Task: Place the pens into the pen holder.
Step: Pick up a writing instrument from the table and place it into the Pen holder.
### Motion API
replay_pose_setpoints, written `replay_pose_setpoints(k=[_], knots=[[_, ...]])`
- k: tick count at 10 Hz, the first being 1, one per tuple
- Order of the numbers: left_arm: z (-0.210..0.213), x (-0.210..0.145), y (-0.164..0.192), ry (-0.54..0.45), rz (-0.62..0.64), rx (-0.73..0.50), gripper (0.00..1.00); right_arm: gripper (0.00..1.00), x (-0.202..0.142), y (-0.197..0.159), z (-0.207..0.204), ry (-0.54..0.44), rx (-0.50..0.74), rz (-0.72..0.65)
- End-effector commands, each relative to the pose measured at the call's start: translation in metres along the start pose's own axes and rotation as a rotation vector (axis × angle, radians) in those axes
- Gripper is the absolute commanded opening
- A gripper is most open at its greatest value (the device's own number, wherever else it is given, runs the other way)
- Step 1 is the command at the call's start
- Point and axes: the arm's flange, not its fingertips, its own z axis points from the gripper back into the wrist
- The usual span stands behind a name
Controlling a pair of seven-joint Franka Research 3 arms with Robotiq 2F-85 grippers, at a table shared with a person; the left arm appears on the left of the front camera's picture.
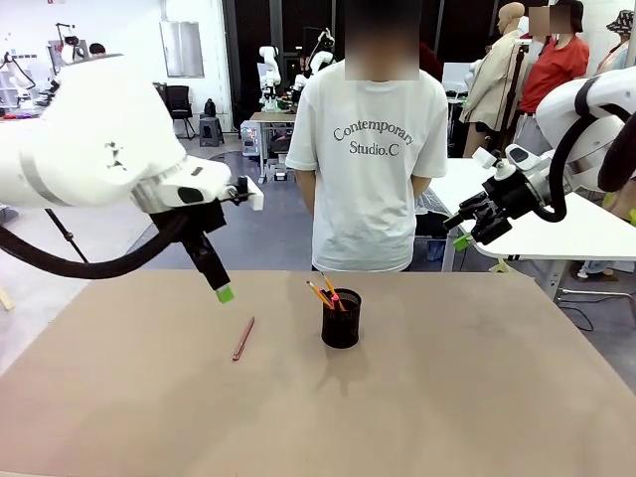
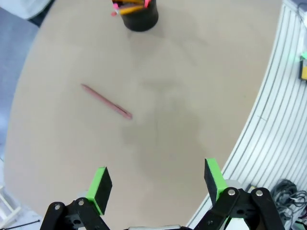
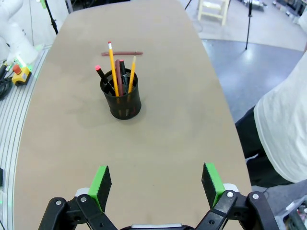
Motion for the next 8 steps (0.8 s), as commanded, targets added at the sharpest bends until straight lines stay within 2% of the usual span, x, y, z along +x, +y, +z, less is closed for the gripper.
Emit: replay_pose_setpoints(k=[1, 2, 6, 7, 8], knots=[[0.001, 0.003, 0.002, -0.079, -0.037, 0.029, 1.00, 1.00, 0.002, -0.001, 0.000, -0.006, -0.011, 0.003], [0.000, 0.000, 0.000, 0.000, 0.000, 0.000, 1.00, 1.00, 0.002, -0.001, 0.000, -0.006, -0.011, 0.003], [-0.004, 0.003, -0.001, -0.010, -0.004, 0.001, 1.00, 1.00, 0.002, -0.001, 0.000, -0.006, -0.011, 0.003], [-0.001, 0.014, -0.008, 0.135, 0.094, 0.072, 1.00, 1.00, 0.002, -0.001, 0.000, -0.006, -0.011, 0.003], [-0.019, 0.035, -0.015, 0.306, 0.259, 0.143, 1.00, 1.00, 0.002, -0.001, 0.000, -0.006, -0.011, 0.003]])
